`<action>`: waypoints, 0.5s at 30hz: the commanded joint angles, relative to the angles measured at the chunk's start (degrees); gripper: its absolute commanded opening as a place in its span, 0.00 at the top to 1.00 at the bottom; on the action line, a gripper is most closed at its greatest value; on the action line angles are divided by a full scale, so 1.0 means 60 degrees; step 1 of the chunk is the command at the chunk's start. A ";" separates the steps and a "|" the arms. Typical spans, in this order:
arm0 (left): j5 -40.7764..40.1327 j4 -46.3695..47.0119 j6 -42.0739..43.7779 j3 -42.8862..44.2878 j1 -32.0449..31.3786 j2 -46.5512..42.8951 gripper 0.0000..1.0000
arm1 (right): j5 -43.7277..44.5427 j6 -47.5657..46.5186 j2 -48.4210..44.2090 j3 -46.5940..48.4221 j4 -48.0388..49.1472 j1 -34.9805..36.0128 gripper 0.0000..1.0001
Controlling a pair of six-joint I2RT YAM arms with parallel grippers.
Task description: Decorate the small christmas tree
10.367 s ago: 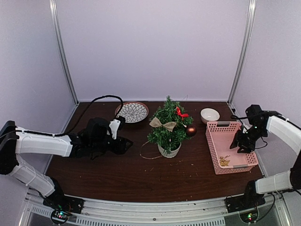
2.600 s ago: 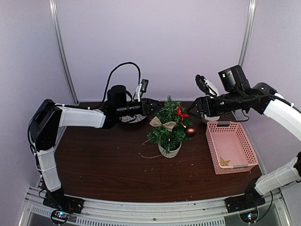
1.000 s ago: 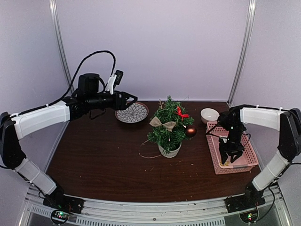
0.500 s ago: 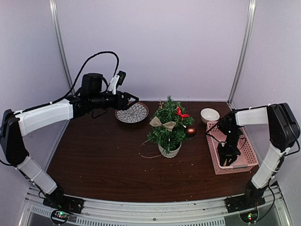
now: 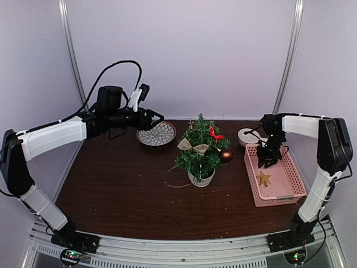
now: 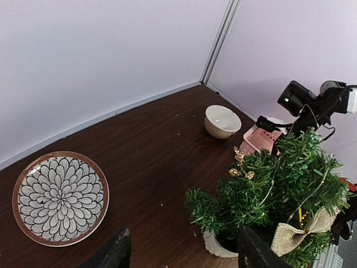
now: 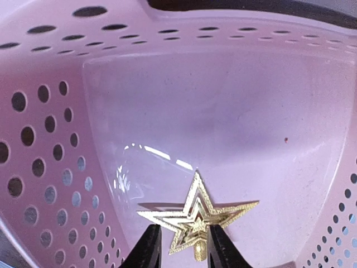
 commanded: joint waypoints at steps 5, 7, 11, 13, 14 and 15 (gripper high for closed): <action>-0.0082 0.0173 0.0258 0.0282 0.0013 0.0054 0.35 | 0.0020 0.0617 -0.1987 -0.1726 -0.0500 -0.0057 0.68; -0.0053 0.0231 0.0243 0.0303 0.0013 0.0072 0.35 | -0.0024 0.0667 -0.2145 -0.2161 -0.0493 -0.0057 0.69; 0.0044 0.0225 0.0265 0.0408 0.0013 0.0172 0.35 | -0.0216 0.0780 -0.2059 -0.2574 -0.0160 -0.0042 0.69; 0.0063 0.0223 0.0254 0.0438 0.0013 0.0187 0.35 | -0.0234 0.0801 -0.1894 -0.2610 0.0007 -0.0043 0.69; 0.0065 0.0223 0.0257 0.0453 0.0013 0.0189 0.35 | -0.0228 0.0794 -0.1802 -0.2634 0.0084 -0.0043 0.69; 0.0056 0.0223 0.0258 0.0466 0.0013 0.0190 0.35 | -0.0217 0.0777 -0.1730 -0.2666 0.0169 -0.0043 0.69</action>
